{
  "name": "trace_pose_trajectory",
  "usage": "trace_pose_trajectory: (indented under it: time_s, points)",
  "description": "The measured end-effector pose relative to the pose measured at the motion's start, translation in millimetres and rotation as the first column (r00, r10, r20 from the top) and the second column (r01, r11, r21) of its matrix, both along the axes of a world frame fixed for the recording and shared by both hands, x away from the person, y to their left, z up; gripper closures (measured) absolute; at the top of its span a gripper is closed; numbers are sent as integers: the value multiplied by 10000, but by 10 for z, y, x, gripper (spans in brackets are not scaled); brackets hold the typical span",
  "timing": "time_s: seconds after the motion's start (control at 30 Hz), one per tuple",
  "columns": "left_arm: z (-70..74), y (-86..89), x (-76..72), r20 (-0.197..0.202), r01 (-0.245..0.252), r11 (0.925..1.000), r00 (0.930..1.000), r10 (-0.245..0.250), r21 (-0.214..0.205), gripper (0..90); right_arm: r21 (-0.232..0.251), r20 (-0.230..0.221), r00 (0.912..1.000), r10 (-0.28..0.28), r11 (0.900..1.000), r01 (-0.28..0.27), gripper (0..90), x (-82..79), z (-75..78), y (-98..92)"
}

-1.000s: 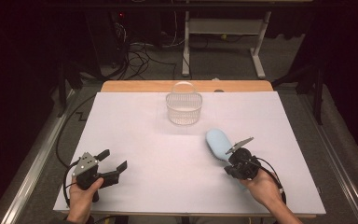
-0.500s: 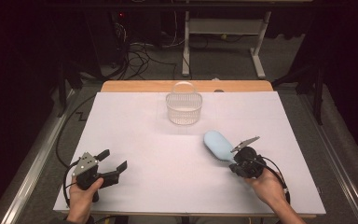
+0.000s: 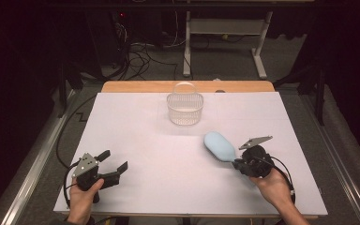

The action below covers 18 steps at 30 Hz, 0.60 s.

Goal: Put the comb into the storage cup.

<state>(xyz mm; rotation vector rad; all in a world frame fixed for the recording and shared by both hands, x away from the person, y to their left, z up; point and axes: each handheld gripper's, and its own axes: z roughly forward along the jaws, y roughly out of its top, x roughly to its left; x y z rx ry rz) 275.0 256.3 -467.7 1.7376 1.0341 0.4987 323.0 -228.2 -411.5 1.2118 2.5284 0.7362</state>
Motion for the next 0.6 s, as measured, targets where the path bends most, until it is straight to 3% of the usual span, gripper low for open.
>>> trace_pose_trajectory:
  time_s: [0.23,0.6]
  points:
    - [1,-1,0,-11,17,10000,10000,-17,4,160,-301,-220,9993,-299,9991,292,627,110,-50,24]
    - [3,-4,0,-54,66,10000,10000,-67,-33,159,-1158,-551,9980,-314,9930,248,576,240,-184,123]
